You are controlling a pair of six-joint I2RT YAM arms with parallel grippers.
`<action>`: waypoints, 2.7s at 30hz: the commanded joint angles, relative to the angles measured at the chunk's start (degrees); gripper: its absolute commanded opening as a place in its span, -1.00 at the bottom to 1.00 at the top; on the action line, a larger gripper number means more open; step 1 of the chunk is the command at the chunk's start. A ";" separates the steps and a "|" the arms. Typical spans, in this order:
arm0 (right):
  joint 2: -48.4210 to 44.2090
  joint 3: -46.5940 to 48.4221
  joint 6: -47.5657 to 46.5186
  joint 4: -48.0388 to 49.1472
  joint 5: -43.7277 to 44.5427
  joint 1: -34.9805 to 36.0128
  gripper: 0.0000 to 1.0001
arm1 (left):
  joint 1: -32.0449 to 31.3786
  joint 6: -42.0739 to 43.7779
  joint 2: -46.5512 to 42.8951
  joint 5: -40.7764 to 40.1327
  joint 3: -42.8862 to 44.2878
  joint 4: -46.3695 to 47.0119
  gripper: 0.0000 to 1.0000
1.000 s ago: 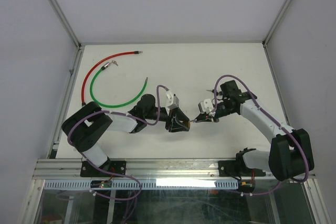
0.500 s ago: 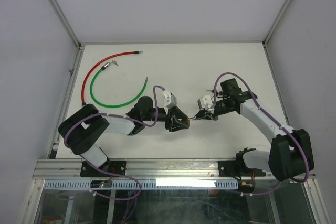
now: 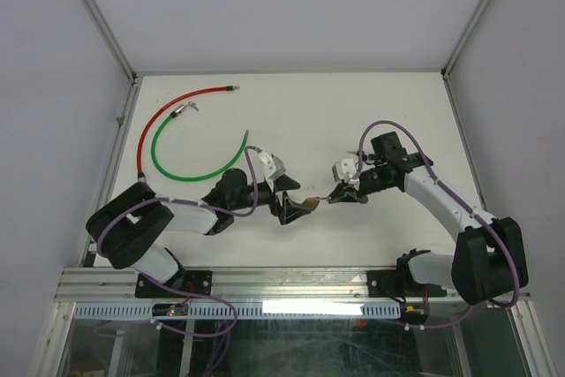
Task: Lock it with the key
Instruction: Pick up the lock from the center of the board, then lock the lock.
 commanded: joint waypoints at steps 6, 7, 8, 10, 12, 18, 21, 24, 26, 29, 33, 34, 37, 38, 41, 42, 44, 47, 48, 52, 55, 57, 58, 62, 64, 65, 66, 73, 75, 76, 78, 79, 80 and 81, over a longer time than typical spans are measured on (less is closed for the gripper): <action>-1.75 2.71 0.77 -2.49 -5.15 0.53 -1.00 | 3.28 -3.54 -5.98 -5.90 -4.68 9.80 0.98; -1.74 2.69 0.76 -2.49 -5.21 0.41 -1.00 | 3.45 -3.77 -6.04 -5.72 -4.89 9.80 0.98; -1.76 2.71 0.72 -2.53 -5.16 0.40 -1.00 | 3.71 -3.98 -6.06 -5.61 -5.06 9.87 0.98; -1.84 2.72 0.63 -2.59 -5.15 0.42 -1.00 | 4.18 -4.51 -7.76 -5.55 -5.67 10.32 0.98; -1.89 2.74 0.51 -2.89 -5.15 0.32 -1.00 | 4.76 -5.51 -8.80 -5.60 -6.65 11.73 0.98; -1.68 3.17 -0.06 -3.80 -5.22 0.22 -1.00 | 6.91 -9.46 -12.02 -5.79 -11.43 20.40 0.98; -1.65 3.28 -0.10 -4.04 -5.24 0.23 -1.00 | 7.17 -9.47 -13.42 -4.52 -12.51 21.76 0.98; -1.52 3.37 -0.11 -4.16 -5.46 0.22 -1.00 | 7.23 -8.83 -13.67 -1.84 -12.62 22.07 0.98; -1.56 3.42 -0.07 -4.18 -5.62 0.22 -1.00 | 7.22 -8.81 -13.44 -0.21 -12.62 23.07 0.98; -1.57 3.41 -0.12 -4.18 -5.83 0.22 -1.00 | 7.18 -8.77 -13.22 2.92 -12.41 24.00 0.98; -1.79 3.40 -0.44 -4.29 -6.23 0.22 -1.00 | 7.24 -8.69 -14.47 5.23 -11.86 21.99 0.98; -1.87 3.39 -0.63 -4.41 -6.36 0.22 -1.00 | 7.19 -8.56 -14.92 5.28 -11.72 21.02 0.98; -2.20 3.41 -1.29 -4.67 -6.53 0.24 -1.00 | 7.19 -7.99 -15.84 4.21 -11.62 18.16 0.98; -2.30 3.33 -1.40 -4.78 -6.66 0.23 -1.00 | 7.20 -7.86 -15.79 3.72 -11.65 17.43 0.98; -2.61 3.30 -1.96 -4.94 -6.88 0.22 -1.00 | 7.18 -8.34 -13.56 2.11 -11.64 16.83 0.98; -2.62 3.25 -2.27 -5.11 -6.99 0.22 -1.00 | 7.17 -8.79 -12.13 2.10 -11.65 17.44 0.98; -2.75 3.24 -2.67 -5.36 -7.04 0.23 -1.00 | 7.18 -9.98 -8.88 2.70 -11.59 20.43 0.98; -2.87 3.07 -3.47 -5.72 -7.49 0.23 -1.00 | 7.27 -11.83 -3.22 5.38 -10.55 25.41 0.97; -2.88 3.07 -3.76 -5.94 -7.65 0.22 -1.00 | 7.28 -12.03 -1.77 6.22 -9.94 25.86 0.97; -3.01 2.97 -5.96 -6.98 -8.58 0.31 -1.00 | 7.31 -10.13 2.09 8.97 -7.64 25.05 0.94; -3.15 2.89 -6.54 -7.33 -9.08 0.31 -1.00 | 7.28 -9.07 4.14 11.46 -7.42 28.35 0.91; -3.02 2.90 -6.38 -7.29 -9.27 0.31 -1.00 | 7.19 -9.06 5.44 13.71 -8.02 32.97 0.89; -2.89 3.05 -6.24 -7.24 -9.32 0.31 -1.00 | 7.01 -8.94 6.15 15.10 -8.39 35.76 0.88; -2.62 3.24 -5.84 -7.18 -9.69 0.32 -1.00 | 3.76 -3.26 9.74 15.91 -10.65 44.35 0.85; -2.62 3.24 -5.76 -7.24 -9.97 0.32 -1.00 | 1.14 2.02 10.65 13.73 -11.68 45.80 0.85; -2.62 3.22 -5.70 -7.19 -10.10 0.35 -1.00 | -0.40 5.25 10.96 11.44 -12.19 46.05 0.86; -2.62 3.22 -5.66 -7.20 -10.18 0.36 -1.00 | -1.82 8.07 11.06 9.21 -12.60 46.01 0.86; -2.08 2.84 -5.97 -7.29 -10.34 0.48 -1.00 | -4.59 15.45 11.23 -1.56 -12.31 45.43 0.77; -1.80 2.80 -6.16 -7.34 -10.13 0.74 -1.00 | -4.61 15.48 11.14 -1.70 -11.33 44.12 0.70; -1.68 2.75 -6.29 -7.42 -9.98 0.87 -1.00 | -4.61 15.37 11.04 -1.40 -10.78 43.01 0.66; -1.34 2.65 -6.43 -7.37 -9.62 1.09 -1.00 | -4.68 14.96 10.96 -0.60 -9.70 41.18 0.57; -1.20 2.67 -6.45 -7.35 -9.49 1.16 -1.00 | -4.76 14.74 10.84 -0.07 -9.38 40.74 0.53; -1.08 2.63 -6.40 -7.30 -9.27 1.18 -1.00 | -4.84 14.63 10.82 0.39 -9.27 40.51 0.49; -0.97 2.56 -6.21 -7.17 -8.99 1.23 -1.00 | -5.03 14.52 10.77 0.99 -9.21 40.48 0.45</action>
